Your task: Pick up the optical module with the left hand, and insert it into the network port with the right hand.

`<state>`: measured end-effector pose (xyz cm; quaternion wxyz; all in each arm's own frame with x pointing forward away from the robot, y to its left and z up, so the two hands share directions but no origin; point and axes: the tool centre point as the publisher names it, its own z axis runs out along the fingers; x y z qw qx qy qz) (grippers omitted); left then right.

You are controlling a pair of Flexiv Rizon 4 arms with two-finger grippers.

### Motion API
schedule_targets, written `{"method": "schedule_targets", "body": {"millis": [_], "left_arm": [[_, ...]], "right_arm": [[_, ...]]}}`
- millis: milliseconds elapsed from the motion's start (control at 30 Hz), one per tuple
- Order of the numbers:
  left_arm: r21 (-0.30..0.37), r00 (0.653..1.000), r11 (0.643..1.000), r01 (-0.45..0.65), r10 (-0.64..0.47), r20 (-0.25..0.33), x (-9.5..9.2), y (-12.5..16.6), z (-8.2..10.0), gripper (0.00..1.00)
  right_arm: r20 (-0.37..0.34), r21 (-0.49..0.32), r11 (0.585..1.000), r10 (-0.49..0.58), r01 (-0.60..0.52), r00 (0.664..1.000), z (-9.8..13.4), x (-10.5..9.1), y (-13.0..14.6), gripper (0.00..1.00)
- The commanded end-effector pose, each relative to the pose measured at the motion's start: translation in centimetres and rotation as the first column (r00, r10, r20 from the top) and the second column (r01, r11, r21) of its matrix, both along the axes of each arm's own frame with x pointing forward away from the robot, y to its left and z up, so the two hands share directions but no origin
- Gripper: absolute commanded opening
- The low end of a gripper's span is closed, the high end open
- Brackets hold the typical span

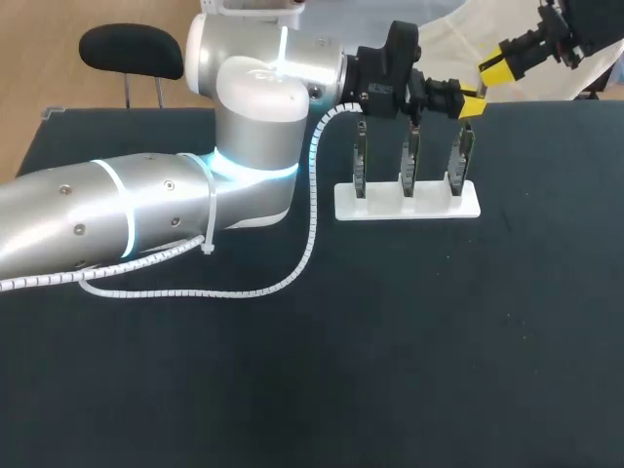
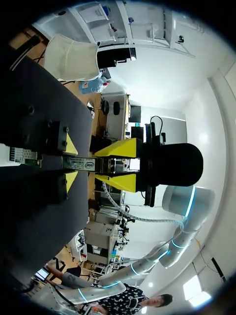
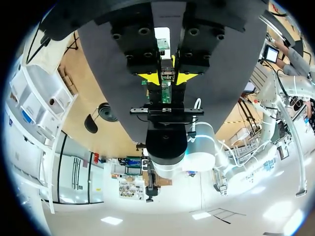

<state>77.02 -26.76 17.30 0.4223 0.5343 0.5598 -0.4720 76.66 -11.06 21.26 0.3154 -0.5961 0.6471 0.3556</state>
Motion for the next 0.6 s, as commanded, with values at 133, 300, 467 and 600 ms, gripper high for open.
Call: {"method": "schedule_targets", "body": {"millis": [133, 300, 467, 600], "left_arm": [[0.001, 1.0, 1.0, 0.0, 0.0, -0.001, 0.3, -0.07, 0.0, 1.0], [0.001, 1.0, 1.0, 0.0, 0.0, -0.001, 0.3, -0.07, 0.0, 1.0], [0.001, 1.0, 1.0, 0.0, 0.0, -0.001, 0.3, -0.07, 0.0, 1.0], [0.001, 1.0, 1.0, 0.0, 0.0, -0.001, 0.3, -0.07, 0.0, 1.0]], "right_arm": [[0.005, 0.001, 1.0, -0.002, 0.002, 1.0, -0.04, -0.53, 0.42, 0.0], [0.008, 0.003, 1.0, 0.002, -0.002, 1.0, 0.02, -0.5, 0.56, 0.0], [0.009, 0.003, 1.0, 0.003, -0.004, 1.0, 0.02, -0.52, 0.59, 0.0], [0.011, 0.0, 1.0, 0.006, -0.006, 1.0, 0.02, -0.59, 0.55, 0.0]]}}
